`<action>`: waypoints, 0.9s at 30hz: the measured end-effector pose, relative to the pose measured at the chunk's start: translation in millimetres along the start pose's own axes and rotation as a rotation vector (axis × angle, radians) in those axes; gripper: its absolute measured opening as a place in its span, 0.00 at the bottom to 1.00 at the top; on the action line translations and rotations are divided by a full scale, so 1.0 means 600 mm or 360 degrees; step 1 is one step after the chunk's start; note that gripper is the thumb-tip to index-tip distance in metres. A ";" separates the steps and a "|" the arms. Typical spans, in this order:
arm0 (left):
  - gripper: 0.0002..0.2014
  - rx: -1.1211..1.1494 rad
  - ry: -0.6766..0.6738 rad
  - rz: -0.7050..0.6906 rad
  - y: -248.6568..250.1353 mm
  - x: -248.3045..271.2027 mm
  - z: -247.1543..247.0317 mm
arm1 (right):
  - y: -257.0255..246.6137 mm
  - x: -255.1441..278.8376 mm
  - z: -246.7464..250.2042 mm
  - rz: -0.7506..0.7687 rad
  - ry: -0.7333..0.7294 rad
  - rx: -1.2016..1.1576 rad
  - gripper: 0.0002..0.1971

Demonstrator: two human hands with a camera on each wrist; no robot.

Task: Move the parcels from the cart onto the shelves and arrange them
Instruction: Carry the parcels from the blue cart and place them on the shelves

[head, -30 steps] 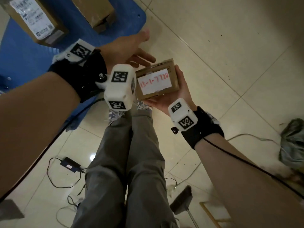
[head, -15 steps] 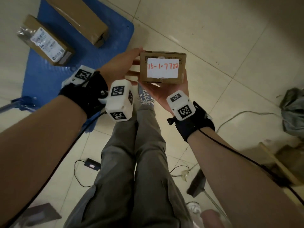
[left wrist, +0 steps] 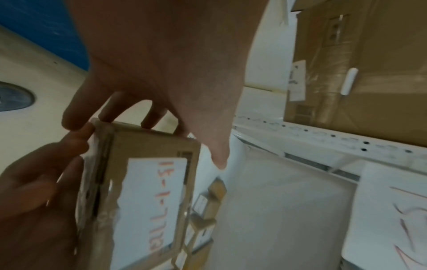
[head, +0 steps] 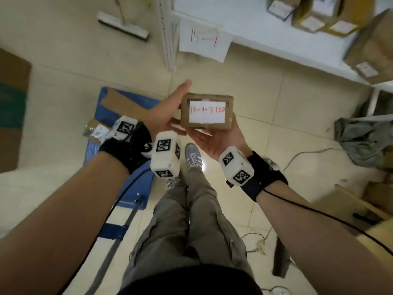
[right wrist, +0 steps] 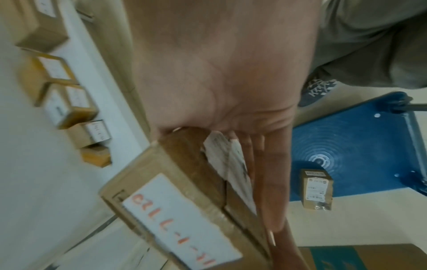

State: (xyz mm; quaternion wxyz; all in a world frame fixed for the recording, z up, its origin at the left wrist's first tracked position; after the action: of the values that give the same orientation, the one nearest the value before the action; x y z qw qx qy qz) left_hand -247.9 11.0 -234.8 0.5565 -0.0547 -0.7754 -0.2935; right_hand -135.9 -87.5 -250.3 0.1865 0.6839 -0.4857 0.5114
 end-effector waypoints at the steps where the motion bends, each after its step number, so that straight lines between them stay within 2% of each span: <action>1: 0.37 -0.0004 0.0007 -0.0053 0.005 0.015 -0.009 | -0.005 0.016 -0.001 -0.0007 0.0042 0.0064 0.36; 4: 0.26 -0.0073 0.0147 -0.0312 0.029 0.053 -0.041 | -0.036 0.054 -0.002 0.0094 0.0088 0.0173 0.34; 7: 0.21 -0.0081 0.0221 -0.0441 0.051 0.067 -0.075 | -0.069 0.078 0.005 0.0179 0.0125 0.0151 0.33; 11: 0.18 -0.0175 0.0307 -0.0561 0.110 0.064 -0.120 | -0.130 0.102 0.027 0.0209 0.0198 0.0128 0.35; 17: 0.10 -0.0235 0.0235 -0.0557 0.194 0.021 -0.202 | -0.248 0.111 0.070 0.0301 0.0259 0.0112 0.40; 21: 0.13 -0.0216 0.0291 -0.0707 0.243 -0.027 -0.233 | -0.318 0.074 0.088 0.0252 0.0225 0.0244 0.43; 25: 0.19 -0.0060 0.0471 -0.0820 0.287 -0.080 -0.226 | -0.385 0.027 0.057 0.0249 0.0157 0.0485 0.29; 27: 0.24 0.0009 0.0525 -0.0847 0.309 -0.104 -0.212 | -0.413 -0.003 0.035 0.0221 0.0123 0.0579 0.25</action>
State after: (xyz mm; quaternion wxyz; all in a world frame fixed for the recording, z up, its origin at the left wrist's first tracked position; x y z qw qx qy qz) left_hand -42.9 112.8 -190.9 0.5785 0.2001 -0.6626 -0.4315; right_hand 86.9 11.2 -200.8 0.0425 0.6510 -0.4237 0.6284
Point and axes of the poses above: each hand's wrist, its own x-axis away from the middle knuckle, its own z-axis out of the back of the hand, y = z × x, the point moved 6 cm from there along -x, towards the middle knuckle, and after that the axes turned 3 degrees about z, right-handed, at the moved point
